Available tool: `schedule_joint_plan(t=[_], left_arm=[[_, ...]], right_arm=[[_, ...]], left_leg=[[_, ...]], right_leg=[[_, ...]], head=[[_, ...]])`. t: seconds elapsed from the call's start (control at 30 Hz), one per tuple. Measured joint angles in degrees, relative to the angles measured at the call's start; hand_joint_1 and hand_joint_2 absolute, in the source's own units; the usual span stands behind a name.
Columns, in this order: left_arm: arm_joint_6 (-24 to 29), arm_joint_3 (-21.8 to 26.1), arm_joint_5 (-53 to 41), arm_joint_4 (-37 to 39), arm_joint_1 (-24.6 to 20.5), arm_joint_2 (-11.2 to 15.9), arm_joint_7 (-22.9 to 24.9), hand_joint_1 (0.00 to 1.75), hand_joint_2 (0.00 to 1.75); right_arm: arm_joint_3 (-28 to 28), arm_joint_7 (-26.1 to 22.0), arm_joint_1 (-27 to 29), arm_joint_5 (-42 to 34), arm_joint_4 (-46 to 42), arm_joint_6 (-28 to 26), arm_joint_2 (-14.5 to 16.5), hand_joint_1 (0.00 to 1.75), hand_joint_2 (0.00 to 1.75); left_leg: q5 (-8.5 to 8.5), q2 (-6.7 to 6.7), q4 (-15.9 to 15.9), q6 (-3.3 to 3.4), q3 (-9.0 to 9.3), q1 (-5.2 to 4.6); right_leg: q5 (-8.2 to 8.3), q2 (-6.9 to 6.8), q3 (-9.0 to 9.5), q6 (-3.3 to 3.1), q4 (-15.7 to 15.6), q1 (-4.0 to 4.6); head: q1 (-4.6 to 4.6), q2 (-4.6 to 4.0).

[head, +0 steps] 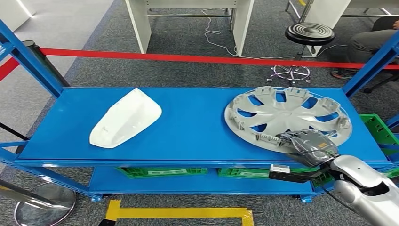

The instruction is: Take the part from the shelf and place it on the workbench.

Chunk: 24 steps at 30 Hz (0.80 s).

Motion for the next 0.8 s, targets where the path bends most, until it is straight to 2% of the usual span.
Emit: schedule_joint_plan(t=[0.07, 0.2, 0.4, 0.8], left_arm=[[-1.21, 0.07, 0.17, 0.0, -0.02, 0.01, -0.78, 0.0, 0.0], [-3.91, 0.57, 1.11, 0.0, -0.05, 0.08, -2.05, 0.0, 1.75], [-6.21, 1.49, 1.65, 0.0, -0.21, 0.21, -3.2, 0.0, 1.75], [-7.31, 2.43, 1.4, 0.0, -0.52, 0.39, -5.02, 0.0, 1.75]], right_arm=[[0.05, 0.01, -0.25, 1.72, -1.6, -1.31, 0.39, 1.75, 1.75], [0.36, 0.08, -1.06, 3.9, -3.93, -2.34, 0.83, 1.75, 1.75], [0.77, 0.14, -2.37, 5.87, -5.74, -3.38, 1.15, 1.75, 1.75], [0.95, 0.86, -2.78, 8.52, -6.54, -5.65, 1.2, 1.75, 1.75]], left_leg=[[0.0, 0.0, 0.0, 0.0, -0.02, 0.0], [0.0, 0.0, 0.0, 0.0, -0.05, 0.0], [0.0, 0.0, 0.0, 0.0, -0.05, 0.0], [0.0, 0.0, 0.0, 0.0, -0.06, 0.0]], right_leg=[[0.0, 0.0, -0.03, 0.0, 0.0, 0.0], [-0.01, 0.0, -0.05, 0.0, 0.0, 0.0], [0.0, -0.01, -0.05, 0.0, 0.0, 0.0], [0.0, 0.0, -0.07, 0.0, 0.0, 0.0]], head=[[0.0, 0.0], [0.01, 0.0], [0.01, 0.0], [0.0, 0.0]])
